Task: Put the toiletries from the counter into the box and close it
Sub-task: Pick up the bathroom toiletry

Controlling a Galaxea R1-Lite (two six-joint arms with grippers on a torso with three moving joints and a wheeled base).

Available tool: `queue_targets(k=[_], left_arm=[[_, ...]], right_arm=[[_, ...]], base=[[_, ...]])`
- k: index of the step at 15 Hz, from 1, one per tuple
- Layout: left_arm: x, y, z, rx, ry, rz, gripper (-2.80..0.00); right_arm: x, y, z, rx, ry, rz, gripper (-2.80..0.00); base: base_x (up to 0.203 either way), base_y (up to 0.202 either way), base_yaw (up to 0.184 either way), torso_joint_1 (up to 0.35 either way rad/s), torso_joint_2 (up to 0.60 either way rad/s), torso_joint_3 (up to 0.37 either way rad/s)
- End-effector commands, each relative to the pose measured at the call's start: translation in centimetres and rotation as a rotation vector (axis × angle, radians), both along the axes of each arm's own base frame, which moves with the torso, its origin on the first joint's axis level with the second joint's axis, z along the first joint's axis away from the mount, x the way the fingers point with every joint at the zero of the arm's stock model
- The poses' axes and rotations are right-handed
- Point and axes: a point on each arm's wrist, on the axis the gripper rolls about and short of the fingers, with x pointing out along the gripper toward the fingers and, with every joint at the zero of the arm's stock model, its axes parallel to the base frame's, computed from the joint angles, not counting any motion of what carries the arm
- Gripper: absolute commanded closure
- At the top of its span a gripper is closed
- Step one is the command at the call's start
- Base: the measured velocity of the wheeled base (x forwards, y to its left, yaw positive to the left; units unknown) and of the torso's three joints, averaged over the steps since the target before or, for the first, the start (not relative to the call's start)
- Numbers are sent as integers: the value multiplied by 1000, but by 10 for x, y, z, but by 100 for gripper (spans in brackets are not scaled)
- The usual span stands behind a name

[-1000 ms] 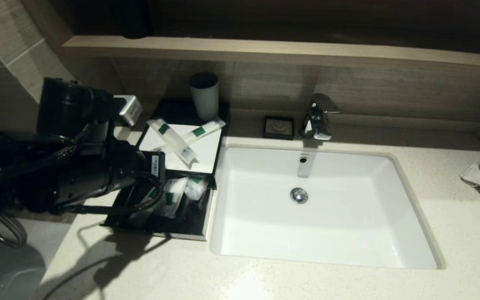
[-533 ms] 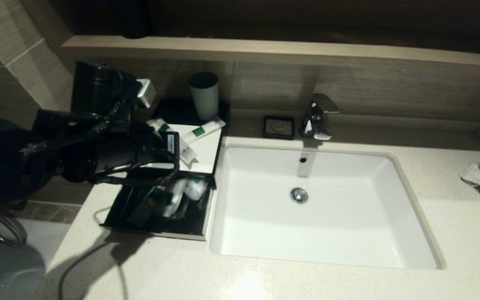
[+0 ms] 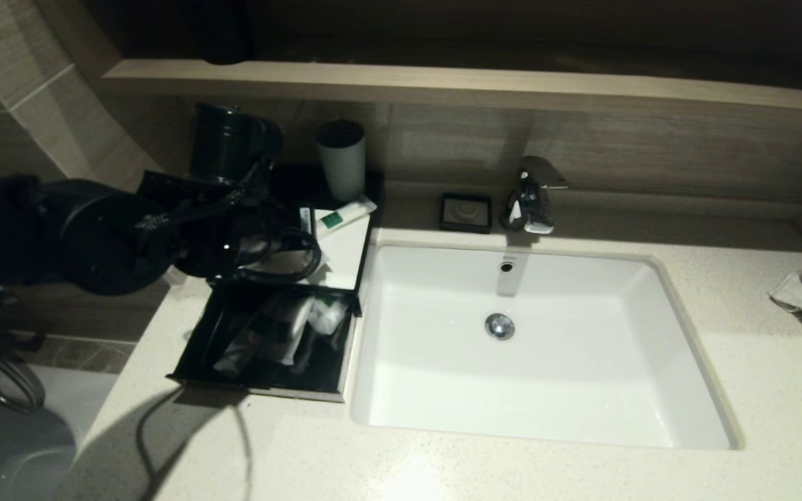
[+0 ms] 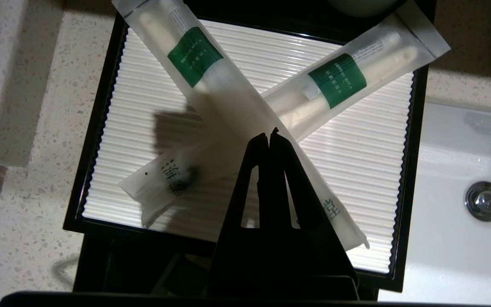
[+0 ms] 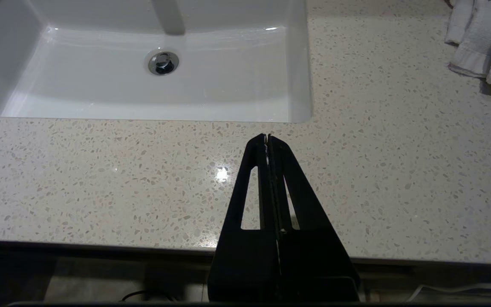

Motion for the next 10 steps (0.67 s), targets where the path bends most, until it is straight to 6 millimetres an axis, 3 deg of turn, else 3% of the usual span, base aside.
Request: queue_targets(k=[1, 7, 10], left_arm=[[8, -5, -1, -31, 17, 26, 0], [3, -20, 22, -202, 64, 66, 0], [4, -29, 20, -227, 100, 104, 0]], right_arm=[[0, 0, 0, 0, 0, 0, 0], [0, 0, 0, 0, 2, 0, 0], [0, 0, 0, 0, 1, 0, 0]], base=[[0, 0, 0, 0, 0, 0], [0, 0, 0, 0, 0, 0], [0, 0, 0, 0, 0, 0]])
